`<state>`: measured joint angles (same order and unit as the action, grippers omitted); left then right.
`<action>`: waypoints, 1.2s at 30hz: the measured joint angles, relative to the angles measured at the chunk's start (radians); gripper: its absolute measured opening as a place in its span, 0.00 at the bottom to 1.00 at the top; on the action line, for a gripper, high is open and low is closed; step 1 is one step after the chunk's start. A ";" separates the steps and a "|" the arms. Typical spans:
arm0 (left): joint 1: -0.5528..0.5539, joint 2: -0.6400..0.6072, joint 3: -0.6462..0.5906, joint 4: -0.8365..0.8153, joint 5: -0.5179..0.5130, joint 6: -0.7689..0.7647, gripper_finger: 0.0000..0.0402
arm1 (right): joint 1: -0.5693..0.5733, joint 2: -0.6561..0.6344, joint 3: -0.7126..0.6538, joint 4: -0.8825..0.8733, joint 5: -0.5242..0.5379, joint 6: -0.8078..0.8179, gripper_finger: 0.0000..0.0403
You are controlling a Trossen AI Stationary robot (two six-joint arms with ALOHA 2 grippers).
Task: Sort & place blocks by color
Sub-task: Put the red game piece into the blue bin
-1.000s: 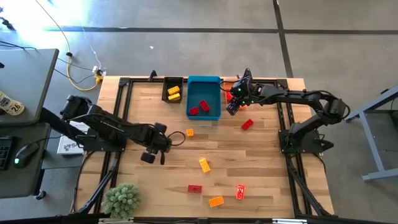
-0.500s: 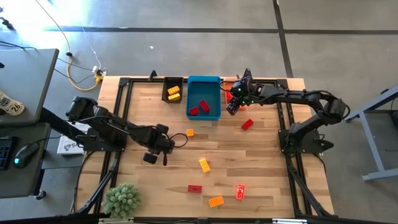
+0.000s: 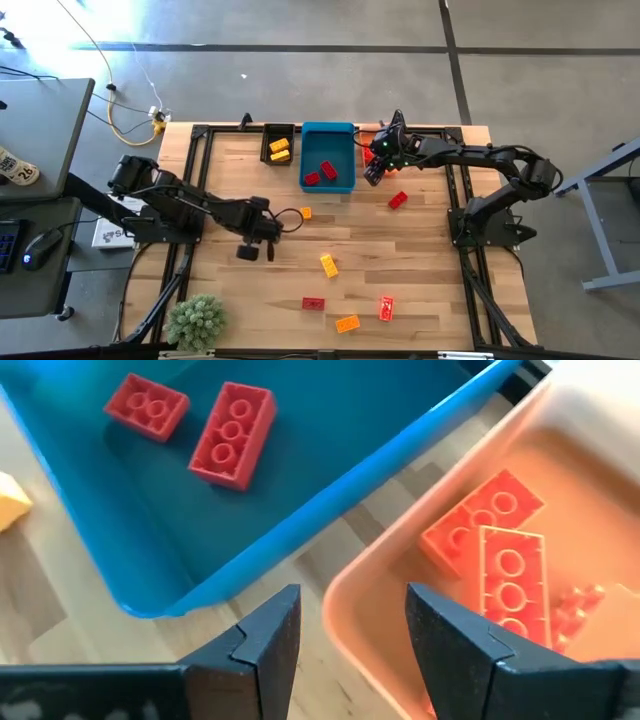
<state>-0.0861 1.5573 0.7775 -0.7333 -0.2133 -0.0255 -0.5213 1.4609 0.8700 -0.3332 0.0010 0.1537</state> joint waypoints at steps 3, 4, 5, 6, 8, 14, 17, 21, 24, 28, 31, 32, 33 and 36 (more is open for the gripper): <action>0.011 0.000 0.038 0.001 -0.001 -0.039 0.17 | -0.002 -0.003 0.000 0.001 -0.025 -0.004 0.42; 0.016 0.000 0.055 0.000 -0.005 -0.047 0.17 | -0.002 -0.007 0.000 0.000 -0.035 -0.005 0.42; 0.022 0.000 0.074 -0.002 -0.010 -0.051 0.17 | -0.002 -0.012 0.000 0.003 -0.041 -0.013 0.42; 0.028 0.000 0.095 -0.002 -0.017 -0.052 0.17 | -0.002 -0.016 0.002 0.001 -0.049 -0.023 0.42; 0.043 0.000 0.137 0.000 -0.043 -0.053 0.17 | -0.002 -0.020 0.023 -0.024 -0.057 -0.049 0.42; 0.127 0.000 0.249 0.002 -0.114 -0.116 0.18 | -0.002 -0.023 0.136 -0.079 -0.062 -0.142 0.42; 0.180 0.000 0.278 0.035 -0.116 -0.160 0.18 | -0.002 -0.023 0.207 -0.118 -0.062 -0.162 0.42; 0.243 0.000 0.285 0.174 -0.096 -0.183 0.18 | -0.002 -0.023 0.294 -0.196 -0.062 -0.209 0.42; 0.283 0.000 0.285 0.292 -0.086 -0.183 0.18 | -0.002 -0.023 0.350 -0.260 -0.062 -0.222 0.42; 0.340 0.000 0.286 0.390 -0.086 -0.181 0.18 | -0.002 -0.023 0.407 -0.322 -0.062 -0.196 0.42; 0.389 0.001 0.286 0.426 -0.086 -0.163 0.18 | 0.002 -0.023 0.422 -0.328 -0.069 -0.135 0.42; 0.404 0.005 0.286 0.441 -0.086 -0.154 0.18 | 0.004 -0.023 0.422 -0.329 -0.081 -0.101 0.42; 0.422 0.010 0.286 0.452 -0.083 -0.150 0.18 | 0.007 -0.023 0.422 -0.330 -0.085 -0.066 0.42; 0.468 0.034 0.286 0.485 -0.032 -0.147 0.18 | 0.029 -0.023 0.413 -0.323 -0.086 0.069 0.42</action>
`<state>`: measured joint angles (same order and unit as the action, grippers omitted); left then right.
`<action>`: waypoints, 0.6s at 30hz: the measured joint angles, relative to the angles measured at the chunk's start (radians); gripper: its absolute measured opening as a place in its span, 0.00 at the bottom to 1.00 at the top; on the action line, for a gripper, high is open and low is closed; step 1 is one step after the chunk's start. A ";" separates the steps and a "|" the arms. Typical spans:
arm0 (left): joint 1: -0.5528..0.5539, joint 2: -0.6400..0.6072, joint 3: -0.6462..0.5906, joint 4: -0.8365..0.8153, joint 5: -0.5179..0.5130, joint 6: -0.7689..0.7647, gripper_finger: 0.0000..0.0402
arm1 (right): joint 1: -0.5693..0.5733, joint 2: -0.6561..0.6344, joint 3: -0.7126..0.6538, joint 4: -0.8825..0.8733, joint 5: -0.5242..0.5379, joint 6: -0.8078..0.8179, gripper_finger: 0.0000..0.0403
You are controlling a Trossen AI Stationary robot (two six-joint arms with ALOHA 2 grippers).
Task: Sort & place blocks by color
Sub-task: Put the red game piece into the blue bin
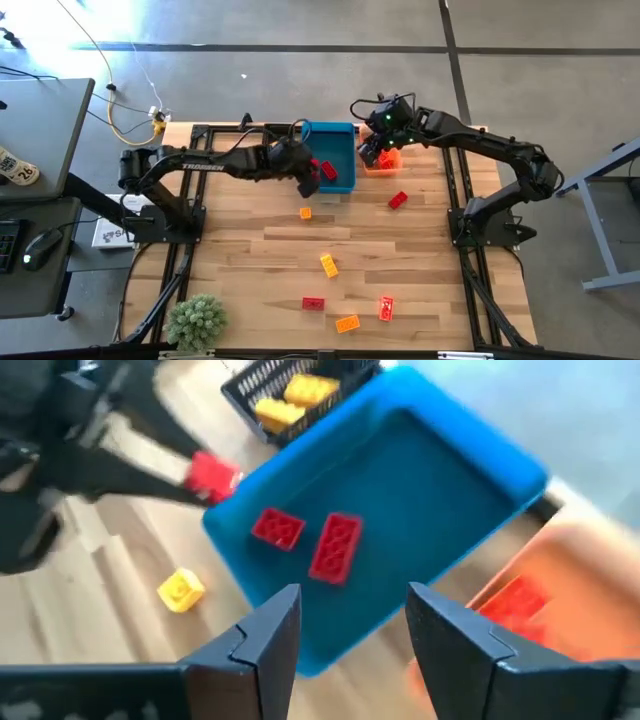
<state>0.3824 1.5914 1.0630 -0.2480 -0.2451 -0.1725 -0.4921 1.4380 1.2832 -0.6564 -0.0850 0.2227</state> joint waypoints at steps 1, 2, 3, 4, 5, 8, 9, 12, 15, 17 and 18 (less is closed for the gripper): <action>0.016 0.008 0.000 0.003 0.019 0.000 0.18 | 0.010 0.000 -0.005 -0.003 -0.002 0.038 0.42; 0.030 0.019 0.000 0.011 0.036 0.000 0.18 | 0.019 0.000 -0.008 -0.011 -0.002 0.072 0.42; 0.043 0.033 0.000 0.023 0.050 0.001 0.18 | 0.031 0.000 -0.011 -0.014 -0.003 0.103 0.42; 0.055 0.048 0.000 0.027 0.062 0.005 0.18 | 0.044 0.000 -0.013 -0.012 -0.002 0.132 0.42; 0.068 0.062 0.000 0.027 0.082 0.014 0.18 | 0.060 0.000 -0.017 -0.012 -0.003 0.166 0.42; 0.098 0.109 0.000 0.042 0.146 0.056 0.18 | 0.111 0.001 -0.022 -0.019 -0.014 0.260 0.42; 0.107 0.121 0.000 0.042 0.161 0.064 0.18 | 0.131 0.000 -0.022 -0.016 -0.019 0.288 0.42; 0.124 0.152 0.000 0.043 0.192 0.072 0.18 | 0.192 0.000 -0.022 -0.015 -0.014 0.367 0.42; 0.140 0.168 0.000 0.043 0.244 0.072 0.19 | 0.257 0.000 -0.022 -0.015 0.031 0.446 0.42; 0.149 0.171 0.000 0.044 0.271 0.072 0.21 | 0.300 0.000 -0.022 -0.015 0.079 0.503 0.42; 0.150 0.172 0.000 0.044 0.272 0.072 0.22 | 0.322 0.000 -0.022 -0.015 0.100 0.532 0.42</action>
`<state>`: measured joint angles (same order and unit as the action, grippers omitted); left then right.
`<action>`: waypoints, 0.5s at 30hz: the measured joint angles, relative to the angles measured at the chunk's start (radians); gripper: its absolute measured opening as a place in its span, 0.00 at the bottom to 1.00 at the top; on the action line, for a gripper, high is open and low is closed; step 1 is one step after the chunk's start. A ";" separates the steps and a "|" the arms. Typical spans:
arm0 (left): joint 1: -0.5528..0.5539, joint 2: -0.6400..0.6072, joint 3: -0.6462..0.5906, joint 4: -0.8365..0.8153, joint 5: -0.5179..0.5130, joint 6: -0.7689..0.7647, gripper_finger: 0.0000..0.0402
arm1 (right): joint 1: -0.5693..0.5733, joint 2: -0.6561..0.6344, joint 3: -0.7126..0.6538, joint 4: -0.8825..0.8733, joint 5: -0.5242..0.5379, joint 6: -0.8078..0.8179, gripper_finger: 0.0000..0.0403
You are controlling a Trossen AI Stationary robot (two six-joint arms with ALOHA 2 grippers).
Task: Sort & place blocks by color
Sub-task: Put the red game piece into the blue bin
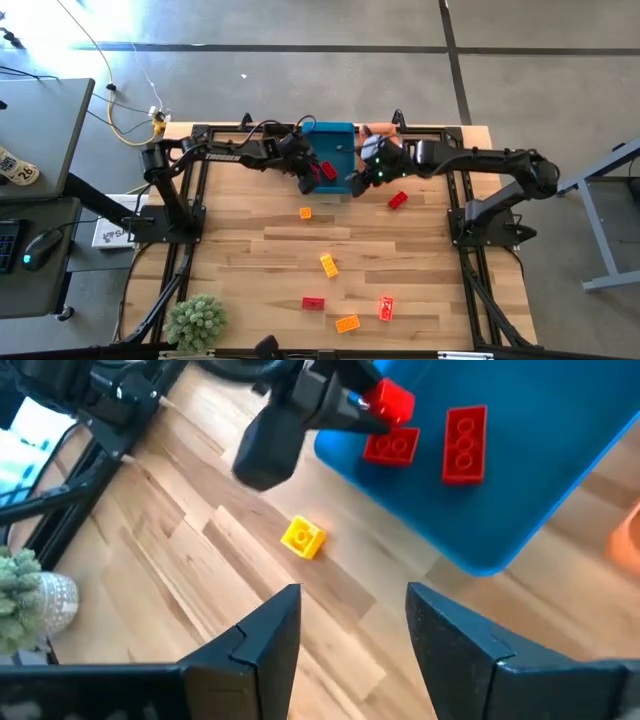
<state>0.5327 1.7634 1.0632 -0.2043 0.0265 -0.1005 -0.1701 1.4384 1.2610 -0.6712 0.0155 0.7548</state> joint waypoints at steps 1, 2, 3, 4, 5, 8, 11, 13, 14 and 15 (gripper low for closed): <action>0.003 0.000 0.000 0.000 0.000 0.000 0.23 | 0.021 0.000 0.000 0.000 0.019 0.028 0.42; 0.005 0.000 0.000 0.000 -0.001 0.000 0.25 | 0.043 0.000 0.000 0.000 0.040 0.054 0.42; 0.005 0.000 0.000 0.000 -0.001 0.000 0.26 | 0.065 0.000 0.000 0.000 0.056 0.081 0.42; 0.007 0.000 0.000 0.000 -0.001 0.002 0.28 | 0.086 0.001 0.000 0.000 0.068 0.108 0.42; 0.008 0.000 0.000 0.000 -0.001 0.010 0.30 | 0.106 0.002 0.000 0.000 0.082 0.136 0.42; 0.010 0.000 0.000 -0.001 -0.002 0.049 0.35 | 0.165 0.007 0.000 0.003 0.115 0.220 0.42; 0.010 0.000 0.003 -0.007 -0.003 0.076 0.40 | 0.216 0.016 0.000 0.004 0.135 0.300 0.42; 0.010 0.000 0.013 -0.019 -0.004 0.078 0.43 | 0.245 0.024 0.000 0.007 0.142 0.350 0.42; 0.010 0.000 0.023 -0.025 -0.006 0.078 0.45 | 0.257 0.031 0.000 0.008 0.143 0.373 0.42; 0.010 0.000 0.034 -0.033 -0.008 0.081 0.46 | 0.268 0.040 0.000 0.017 0.142 0.394 0.42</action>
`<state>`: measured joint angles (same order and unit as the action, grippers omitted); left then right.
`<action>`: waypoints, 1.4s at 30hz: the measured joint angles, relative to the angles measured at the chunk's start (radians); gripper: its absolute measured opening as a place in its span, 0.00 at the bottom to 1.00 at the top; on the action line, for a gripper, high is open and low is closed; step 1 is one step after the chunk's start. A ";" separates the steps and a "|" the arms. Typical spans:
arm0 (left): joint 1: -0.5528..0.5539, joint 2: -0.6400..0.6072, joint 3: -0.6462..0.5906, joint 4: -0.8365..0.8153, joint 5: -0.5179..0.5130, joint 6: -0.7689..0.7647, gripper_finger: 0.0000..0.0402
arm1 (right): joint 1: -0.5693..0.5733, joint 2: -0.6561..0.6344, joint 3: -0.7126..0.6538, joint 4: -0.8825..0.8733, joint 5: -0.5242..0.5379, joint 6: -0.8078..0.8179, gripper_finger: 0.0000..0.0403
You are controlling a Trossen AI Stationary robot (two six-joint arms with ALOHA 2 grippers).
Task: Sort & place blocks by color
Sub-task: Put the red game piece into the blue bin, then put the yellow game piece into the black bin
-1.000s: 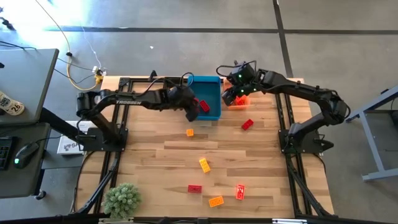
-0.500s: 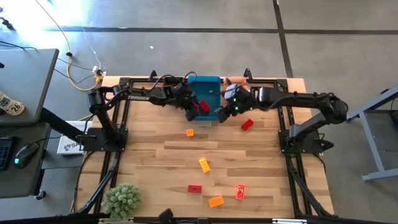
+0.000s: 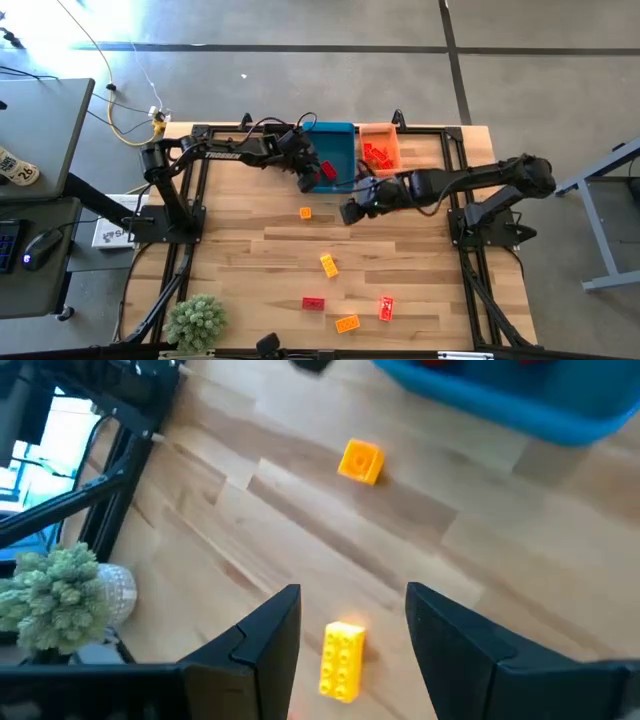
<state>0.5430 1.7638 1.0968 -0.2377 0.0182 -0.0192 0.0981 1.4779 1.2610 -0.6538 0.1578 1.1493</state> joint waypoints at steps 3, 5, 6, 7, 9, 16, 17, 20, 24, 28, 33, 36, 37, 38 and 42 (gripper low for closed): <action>0.000 -0.009 0.030 -0.029 -0.002 0.047 0.48 | 0.034 0.028 0.000 0.036 0.000 0.031 0.42; -0.002 -0.017 0.051 -0.031 -0.003 0.086 0.48 | 0.051 0.053 0.000 0.091 -0.001 0.029 0.42; -0.002 -0.022 0.062 -0.042 -0.003 0.100 0.48 | 0.060 0.066 0.000 0.116 -0.003 0.029 0.42; -0.002 -0.026 0.075 -0.054 -0.004 0.112 0.48 | 0.066 0.079 0.000 0.148 -0.004 0.029 0.42; -0.002 -0.031 0.105 -0.096 -0.004 0.133 0.47 | 0.080 0.096 0.000 0.220 -0.005 0.028 0.42; 0.000 -0.031 0.221 -0.324 -0.017 0.183 0.47 | 0.113 0.112 0.000 0.382 -0.008 -0.039 0.42; 0.000 -0.031 0.237 -0.357 -0.034 0.189 0.47 | 0.118 0.110 0.000 0.394 -0.008 -0.057 0.42; 0.000 -0.031 0.289 -0.465 -0.098 0.204 0.47 | 0.127 0.107 0.000 0.449 -0.010 -0.103 0.42; 0.001 -0.031 0.356 -0.600 -0.173 0.234 0.47 | 0.128 0.107 0.000 0.484 -0.039 -0.138 0.42; 0.001 -0.031 0.412 -0.711 -0.237 0.250 0.47 | 0.128 0.107 0.003 0.502 -0.058 -0.167 0.42; 0.001 -0.031 0.470 -0.882 -0.337 0.248 0.47 | 0.143 0.107 0.076 0.443 -0.046 -0.240 0.42; 0.001 -0.031 0.487 -0.981 -0.367 0.224 0.47 | 0.153 0.107 0.142 0.340 -0.005 -0.282 0.42; 0.002 -0.031 0.490 -1.011 -0.371 0.211 0.47 | 0.155 0.109 0.167 0.302 0.009 -0.291 0.42; 0.004 -0.031 0.491 -1.041 -0.374 0.198 0.47 | 0.155 0.112 0.191 0.262 0.021 -0.294 0.42; 0.014 -0.034 0.491 -1.110 -0.368 0.131 0.47 | 0.157 0.145 0.268 0.120 0.031 -0.290 0.42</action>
<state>0.5567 1.7295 1.5883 -1.3481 -0.3495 0.1115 0.2553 1.6230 1.5294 -0.5342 0.1886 0.8593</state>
